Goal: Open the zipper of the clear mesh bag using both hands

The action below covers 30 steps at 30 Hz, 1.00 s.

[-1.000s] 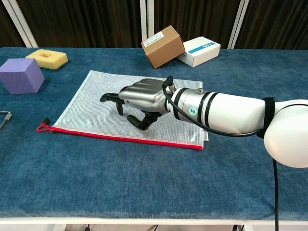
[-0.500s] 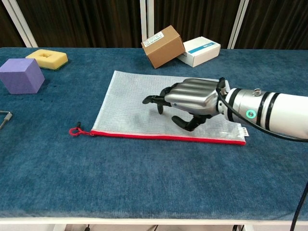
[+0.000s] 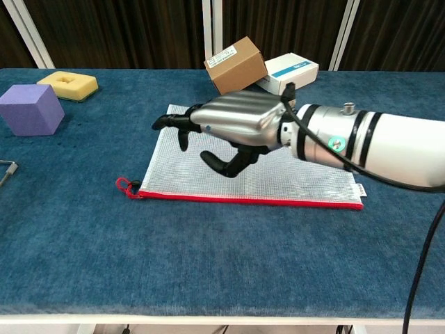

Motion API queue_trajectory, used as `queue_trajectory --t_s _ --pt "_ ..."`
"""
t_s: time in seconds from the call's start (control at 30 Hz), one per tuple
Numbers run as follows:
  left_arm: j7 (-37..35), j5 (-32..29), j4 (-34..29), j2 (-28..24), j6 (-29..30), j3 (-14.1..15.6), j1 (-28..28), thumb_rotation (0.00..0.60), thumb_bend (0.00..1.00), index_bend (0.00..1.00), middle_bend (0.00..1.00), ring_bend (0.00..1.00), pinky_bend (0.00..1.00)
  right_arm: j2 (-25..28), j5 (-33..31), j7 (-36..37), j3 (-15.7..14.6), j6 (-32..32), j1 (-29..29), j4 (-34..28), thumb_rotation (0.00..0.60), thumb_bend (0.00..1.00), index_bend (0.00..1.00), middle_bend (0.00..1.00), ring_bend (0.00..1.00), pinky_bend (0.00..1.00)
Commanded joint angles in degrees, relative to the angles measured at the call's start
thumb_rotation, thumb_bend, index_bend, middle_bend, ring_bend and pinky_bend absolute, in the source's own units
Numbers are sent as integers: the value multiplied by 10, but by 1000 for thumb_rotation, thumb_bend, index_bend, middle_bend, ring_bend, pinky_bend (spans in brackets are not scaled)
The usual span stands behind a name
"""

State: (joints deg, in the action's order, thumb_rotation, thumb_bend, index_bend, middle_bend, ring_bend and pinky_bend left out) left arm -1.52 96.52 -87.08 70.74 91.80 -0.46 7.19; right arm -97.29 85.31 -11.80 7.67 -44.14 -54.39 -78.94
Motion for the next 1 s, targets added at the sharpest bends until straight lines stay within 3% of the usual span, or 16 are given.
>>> queue_trajectory --t_s 0.03,0.7,1.0 --pt "0 -1 1 -1 2 1 -2 600 166 246 204 116 159 -41 -9 -3 5 26 -26 37 600 685 35 295 94 186" --pt "-12 -3 13 5 5 3 -7 600 164 247 203 116 159 -133 21 0 -8 34 -76 116 600 676 35 295 94 156" --pt "-19 -2 19 7 11 5 -11 600 164 246 203 116 158 -123 42 -1 -36 29 -75 89 600 658 34 295 94 155"
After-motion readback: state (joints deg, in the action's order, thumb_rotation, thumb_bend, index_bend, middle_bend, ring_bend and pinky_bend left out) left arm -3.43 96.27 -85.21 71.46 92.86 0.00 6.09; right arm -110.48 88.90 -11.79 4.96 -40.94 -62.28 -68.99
